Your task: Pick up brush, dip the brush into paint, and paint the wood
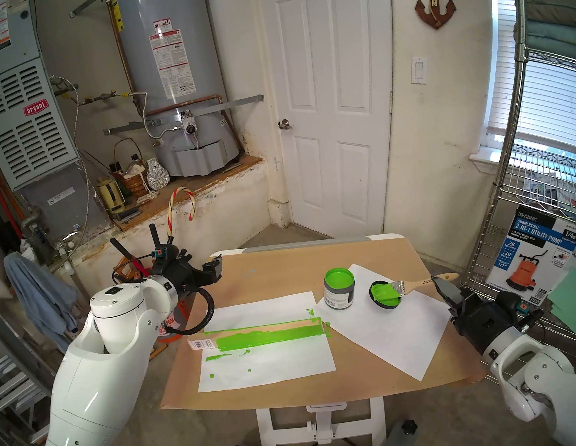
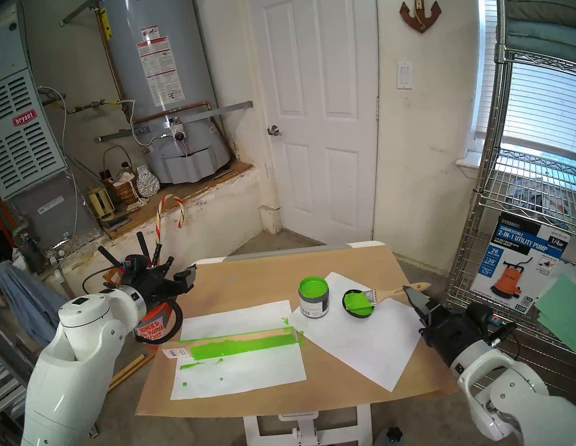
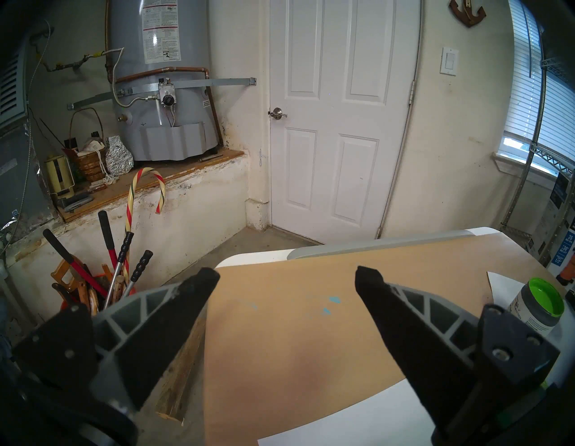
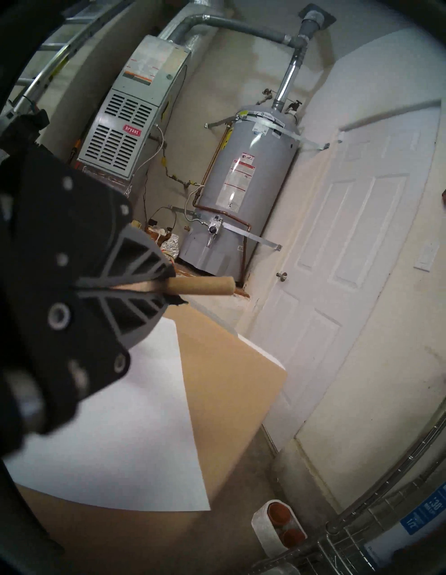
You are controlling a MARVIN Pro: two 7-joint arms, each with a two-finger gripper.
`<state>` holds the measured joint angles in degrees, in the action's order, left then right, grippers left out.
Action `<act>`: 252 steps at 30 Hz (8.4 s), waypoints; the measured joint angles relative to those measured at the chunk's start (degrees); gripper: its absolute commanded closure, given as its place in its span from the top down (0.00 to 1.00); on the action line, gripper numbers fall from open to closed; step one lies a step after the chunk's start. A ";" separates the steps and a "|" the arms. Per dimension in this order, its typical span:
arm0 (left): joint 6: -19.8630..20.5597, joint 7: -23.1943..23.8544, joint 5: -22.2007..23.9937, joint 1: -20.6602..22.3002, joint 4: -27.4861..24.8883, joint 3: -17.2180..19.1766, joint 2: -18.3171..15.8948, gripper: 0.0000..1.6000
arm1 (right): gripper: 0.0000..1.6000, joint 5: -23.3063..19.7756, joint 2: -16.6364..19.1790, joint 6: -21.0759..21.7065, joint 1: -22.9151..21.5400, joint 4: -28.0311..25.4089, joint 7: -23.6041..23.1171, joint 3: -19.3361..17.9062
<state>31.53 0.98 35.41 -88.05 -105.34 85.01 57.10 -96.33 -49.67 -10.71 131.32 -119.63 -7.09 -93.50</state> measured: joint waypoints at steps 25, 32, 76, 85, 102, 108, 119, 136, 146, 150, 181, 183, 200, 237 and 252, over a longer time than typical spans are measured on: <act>0.00 0.00 0.00 0.00 0.00 0.00 0.00 1.00 | 0.00 1.19 -1.13 -0.31 1.53 1.11 -0.58 0.10; 0.00 0.00 0.00 -0.01 0.00 0.00 0.00 1.00 | 0.00 -0.01 -1.60 -0.21 1.83 0.90 -1.44 -0.88; -0.01 0.01 -0.02 0.00 0.05 -0.03 0.00 1.00 | 0.00 21.91 18.75 17.52 -3.78 -19.35 5.11 -14.11; -0.01 0.01 -0.01 0.00 0.04 -0.02 0.00 1.00 | 0.00 24.94 21.62 18.43 -6.62 -19.40 8.03 -9.05; -0.01 0.01 -0.01 0.00 0.04 -0.02 0.00 1.00 | 0.00 31.17 22.56 16.76 -15.81 -19.42 17.71 5.35; -0.01 0.01 -0.01 0.00 0.06 -0.02 0.00 1.00 | 0.00 33.09 21.20 16.94 -19.19 -19.41 19.49 9.17; -0.01 0.01 -0.01 0.01 0.08 -0.04 0.00 1.00 | 0.00 36.44 17.46 18.87 -25.01 -18.28 20.85 14.52; -0.01 0.01 -0.02 0.00 0.08 -0.04 0.00 1.00 | 0.00 43.92 7.78 23.93 -34.02 -10.41 22.21 21.72; -0.01 0.01 -0.02 0.00 0.06 -0.03 0.00 1.00 | 0.00 49.42 1.09 27.74 -40.13 -5.20 23.32 25.92; -0.01 0.01 -0.01 0.00 0.04 -0.02 0.00 1.00 | 0.00 50.01 -0.08 28.62 -41.88 -3.96 23.84 26.72; -0.01 0.00 0.00 -0.01 0.01 0.00 0.00 1.00 | 0.00 48.46 1.92 26.95 -37.92 -5.03 21.81 22.17; -0.01 0.00 0.00 -0.01 0.01 0.00 0.00 1.00 | 0.00 48.43 2.16 26.78 -37.40 -5.11 21.63 21.78; 0.00 0.00 0.00 -0.01 0.01 0.01 0.00 1.00 | 0.00 49.37 3.24 25.45 -34.26 -5.05 20.46 21.25; -0.01 0.00 0.00 -0.01 0.01 0.00 0.00 1.00 | 0.00 57.96 0.64 27.41 -39.38 -0.13 21.49 29.39; -0.01 0.00 0.00 -0.01 0.01 0.00 0.00 1.00 | 0.00 53.97 3.40 25.66 -34.89 -4.89 21.12 23.13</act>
<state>31.53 0.97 35.41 -88.06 -105.33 85.01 57.10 -42.36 -46.27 14.95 96.42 -124.52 14.03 -70.37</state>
